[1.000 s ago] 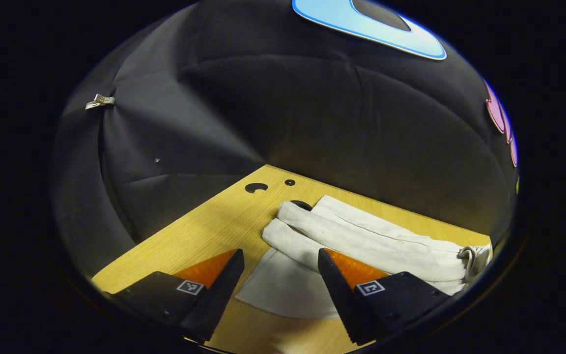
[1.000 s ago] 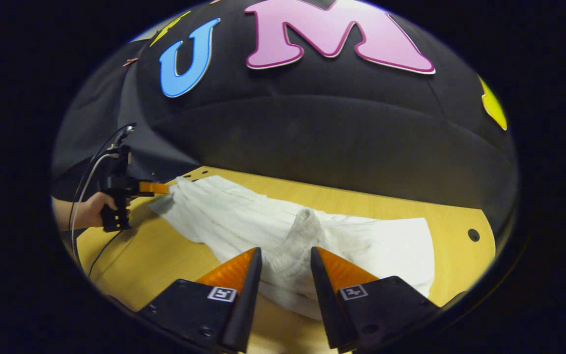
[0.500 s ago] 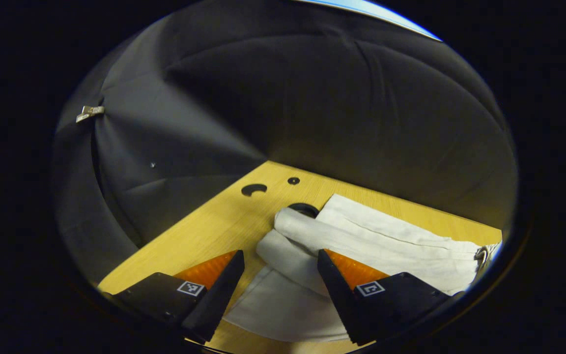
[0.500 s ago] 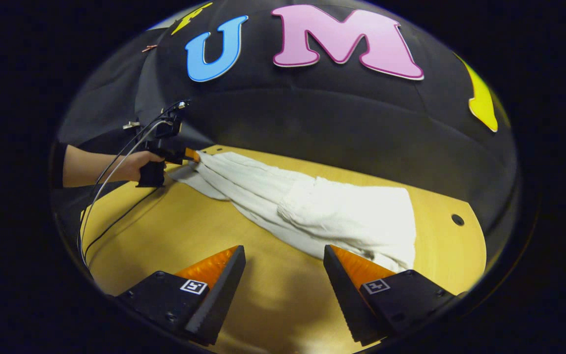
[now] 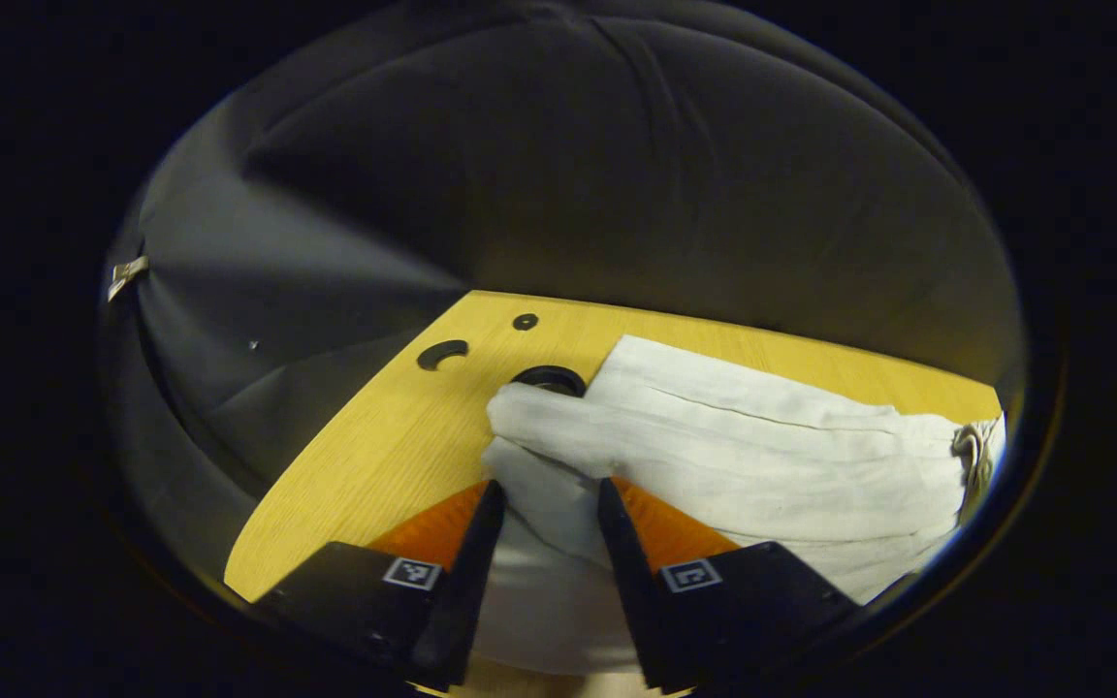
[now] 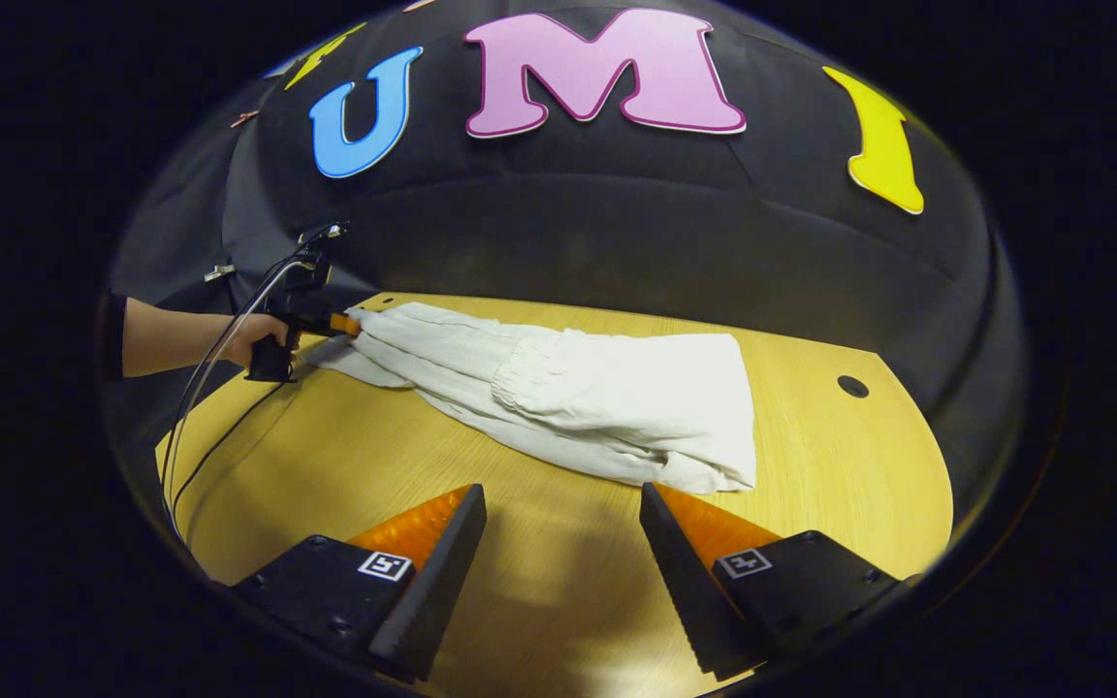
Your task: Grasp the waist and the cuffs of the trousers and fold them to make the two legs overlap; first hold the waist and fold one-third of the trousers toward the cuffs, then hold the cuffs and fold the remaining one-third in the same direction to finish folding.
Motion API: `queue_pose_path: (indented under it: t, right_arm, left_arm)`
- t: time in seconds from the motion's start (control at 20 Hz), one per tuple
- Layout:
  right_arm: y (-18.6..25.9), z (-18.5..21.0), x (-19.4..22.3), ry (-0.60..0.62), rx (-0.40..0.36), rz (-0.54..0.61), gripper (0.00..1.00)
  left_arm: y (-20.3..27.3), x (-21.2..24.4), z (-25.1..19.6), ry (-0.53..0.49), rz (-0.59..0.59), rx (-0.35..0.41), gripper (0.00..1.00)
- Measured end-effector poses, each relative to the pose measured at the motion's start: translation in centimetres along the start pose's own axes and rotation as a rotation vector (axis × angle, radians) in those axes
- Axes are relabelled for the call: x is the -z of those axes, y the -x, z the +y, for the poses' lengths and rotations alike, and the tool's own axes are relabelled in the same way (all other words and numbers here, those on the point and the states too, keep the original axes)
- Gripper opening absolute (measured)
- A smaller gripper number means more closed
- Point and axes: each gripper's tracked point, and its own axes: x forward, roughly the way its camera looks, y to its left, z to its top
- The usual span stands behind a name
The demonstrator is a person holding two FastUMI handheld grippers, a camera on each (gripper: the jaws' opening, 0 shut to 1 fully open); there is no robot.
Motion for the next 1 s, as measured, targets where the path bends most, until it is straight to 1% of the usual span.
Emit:
queue_pose_path:
  t: [0.15,0.4,0.45,0.5,0.65,0.7,0.8,0.95,1.0]
  right_arm:
    - [0.3,-0.4,0.4,0.014,0.012,0.008,0.98]
    - [0.4,-0.6,0.9,0.001,0.021,0.017,0.98]
    - [0.4,-0.7,0.9,-0.002,0.025,0.014,0.98]
    - [0.6,-1.1,0.8,-0.004,0.032,0.012,0.98]
    - [1.1,-2.2,0.4,-0.007,0.052,-0.004,0.98]
    - [1.3,-2.7,0.3,-0.011,0.061,-0.008,0.98]
    - [2.2,-4.5,0.0,-0.037,0.103,-0.024,0.98]
    - [4.0,-6.5,-0.6,-0.062,0.145,-0.039,0.98]
    - [5.1,-7.6,-1.1,-0.059,0.166,-0.046,0.98]
  left_arm:
    - [-0.1,0.3,-1.0,-0.029,0.02,0.016,0.29]
    - [0.1,0.8,-1.3,-0.035,0.041,-0.002,0.18]
    - [0.0,0.5,-1.3,-0.021,0.027,-0.014,0.14]
    - [0.3,0.5,-1.7,0.002,0.018,-0.03,0.06]
    - [1.3,0.3,-1.9,-0.024,0.019,-0.05,0.06]
    - [1.9,-0.4,-2.2,-0.02,0.0,-0.048,0.06]
    - [4.6,-3.7,-4.1,0.068,-0.089,-0.005,0.05]
    - [7.5,-5.5,-5.7,0.042,-0.127,0.007,0.05]
    - [9.1,-7.1,-7.8,0.03,-0.153,0.028,0.06]
